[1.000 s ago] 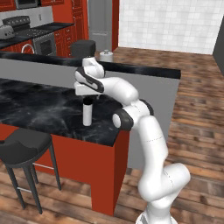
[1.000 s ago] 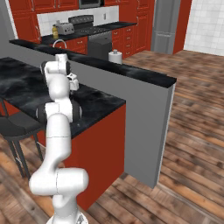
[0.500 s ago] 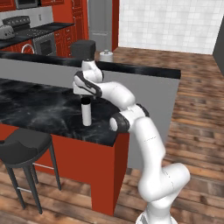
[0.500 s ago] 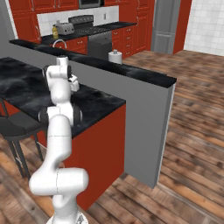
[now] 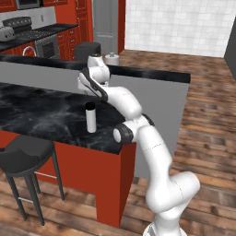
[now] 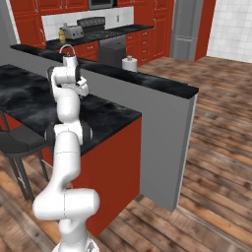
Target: Move the drinks to the dining counter.
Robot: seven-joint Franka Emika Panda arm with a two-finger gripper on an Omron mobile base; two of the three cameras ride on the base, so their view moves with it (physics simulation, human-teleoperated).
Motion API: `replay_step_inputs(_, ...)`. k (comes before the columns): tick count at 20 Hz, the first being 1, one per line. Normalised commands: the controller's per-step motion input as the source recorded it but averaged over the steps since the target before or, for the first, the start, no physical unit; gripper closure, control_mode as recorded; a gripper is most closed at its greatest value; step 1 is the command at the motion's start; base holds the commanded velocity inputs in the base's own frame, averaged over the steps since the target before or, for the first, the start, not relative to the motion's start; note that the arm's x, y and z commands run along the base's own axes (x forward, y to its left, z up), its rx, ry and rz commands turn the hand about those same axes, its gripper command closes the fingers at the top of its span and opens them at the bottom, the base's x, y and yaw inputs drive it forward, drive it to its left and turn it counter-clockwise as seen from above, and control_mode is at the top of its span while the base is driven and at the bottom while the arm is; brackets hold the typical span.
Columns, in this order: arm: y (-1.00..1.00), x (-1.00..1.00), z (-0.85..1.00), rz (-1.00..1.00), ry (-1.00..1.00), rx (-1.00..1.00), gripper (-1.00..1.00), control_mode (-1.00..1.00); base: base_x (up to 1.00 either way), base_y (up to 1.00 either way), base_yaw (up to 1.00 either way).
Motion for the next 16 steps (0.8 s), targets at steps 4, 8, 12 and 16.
replay_step_inputs(4,0.00,-0.10,1.00,-0.04,0.14,-0.02,-1.00,-1.00,0.00,0.00,0.00)
replay_step_inputs(8,-0.09,-0.81,0.88,-0.03,0.06,-0.01,-1.00,-1.00,0.00,0.00,0.00)
replay_step_inputs(12,-0.37,-1.00,0.70,-0.04,0.00,0.00,-1.00,-1.00,0.00,0.00,0.00)
replay_step_inputs(16,-0.55,-1.00,0.66,-0.04,0.00,0.00,-1.00,-1.00,0.00,0.00,0.00)
